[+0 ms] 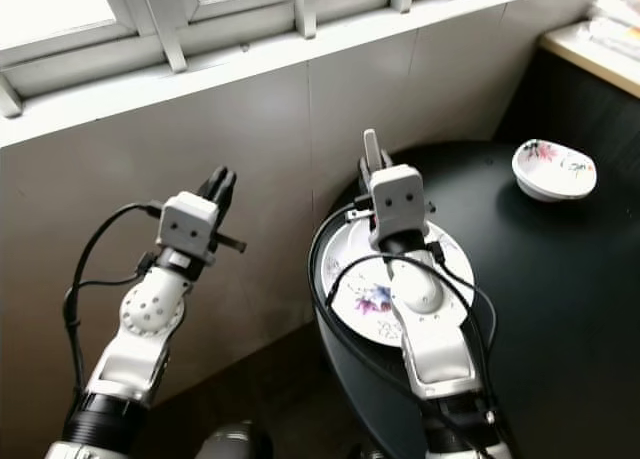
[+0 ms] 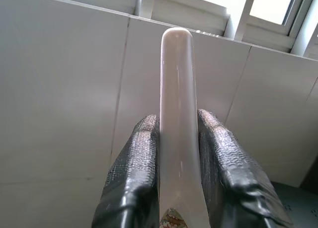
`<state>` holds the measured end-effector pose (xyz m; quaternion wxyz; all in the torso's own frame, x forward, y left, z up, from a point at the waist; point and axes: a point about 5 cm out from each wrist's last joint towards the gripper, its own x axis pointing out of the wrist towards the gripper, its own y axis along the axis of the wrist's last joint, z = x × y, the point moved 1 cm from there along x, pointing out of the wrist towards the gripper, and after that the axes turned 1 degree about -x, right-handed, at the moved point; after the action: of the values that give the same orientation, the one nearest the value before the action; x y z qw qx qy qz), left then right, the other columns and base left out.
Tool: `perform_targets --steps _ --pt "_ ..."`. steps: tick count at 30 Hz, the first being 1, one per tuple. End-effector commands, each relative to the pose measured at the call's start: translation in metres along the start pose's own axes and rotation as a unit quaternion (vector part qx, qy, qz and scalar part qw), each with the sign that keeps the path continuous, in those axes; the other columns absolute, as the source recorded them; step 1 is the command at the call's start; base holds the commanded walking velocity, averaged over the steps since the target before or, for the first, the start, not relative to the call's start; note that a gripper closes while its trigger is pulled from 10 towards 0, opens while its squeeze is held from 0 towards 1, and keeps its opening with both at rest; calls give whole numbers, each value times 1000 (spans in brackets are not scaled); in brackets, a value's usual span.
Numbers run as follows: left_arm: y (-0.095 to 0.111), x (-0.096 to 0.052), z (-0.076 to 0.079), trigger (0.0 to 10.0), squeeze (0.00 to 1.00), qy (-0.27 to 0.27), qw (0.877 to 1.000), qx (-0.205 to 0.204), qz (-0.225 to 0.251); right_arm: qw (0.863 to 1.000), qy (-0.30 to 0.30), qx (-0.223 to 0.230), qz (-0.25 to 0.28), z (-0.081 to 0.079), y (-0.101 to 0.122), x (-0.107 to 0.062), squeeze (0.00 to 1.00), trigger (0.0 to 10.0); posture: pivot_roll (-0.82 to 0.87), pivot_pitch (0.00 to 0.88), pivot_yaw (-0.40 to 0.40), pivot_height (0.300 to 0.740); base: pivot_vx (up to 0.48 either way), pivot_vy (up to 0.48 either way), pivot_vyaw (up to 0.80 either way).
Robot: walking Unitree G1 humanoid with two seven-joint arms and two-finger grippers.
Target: Kitchen organization
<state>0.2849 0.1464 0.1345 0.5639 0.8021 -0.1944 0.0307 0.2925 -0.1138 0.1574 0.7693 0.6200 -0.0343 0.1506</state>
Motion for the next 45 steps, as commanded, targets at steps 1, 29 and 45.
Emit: perform_targets --steps 1,29,45 --pt "1 -3 0 10000 0 -4 1000 -3 -2 1000 0 -9 22 0 8 -1 0 10000 151 0 -22 740 0 0 0" --pt "2 4 3 10000 0 -2 1000 -25 -9 999 -7 -18 32 2 11 3 0 10000 148 0 -25 740 -139 0 0" --pt "3 6 4 10000 0 -2 1000 -25 -5 999 -6 -24 41 2 13 4 0 10000 150 0 -28 740 -320 0 0"
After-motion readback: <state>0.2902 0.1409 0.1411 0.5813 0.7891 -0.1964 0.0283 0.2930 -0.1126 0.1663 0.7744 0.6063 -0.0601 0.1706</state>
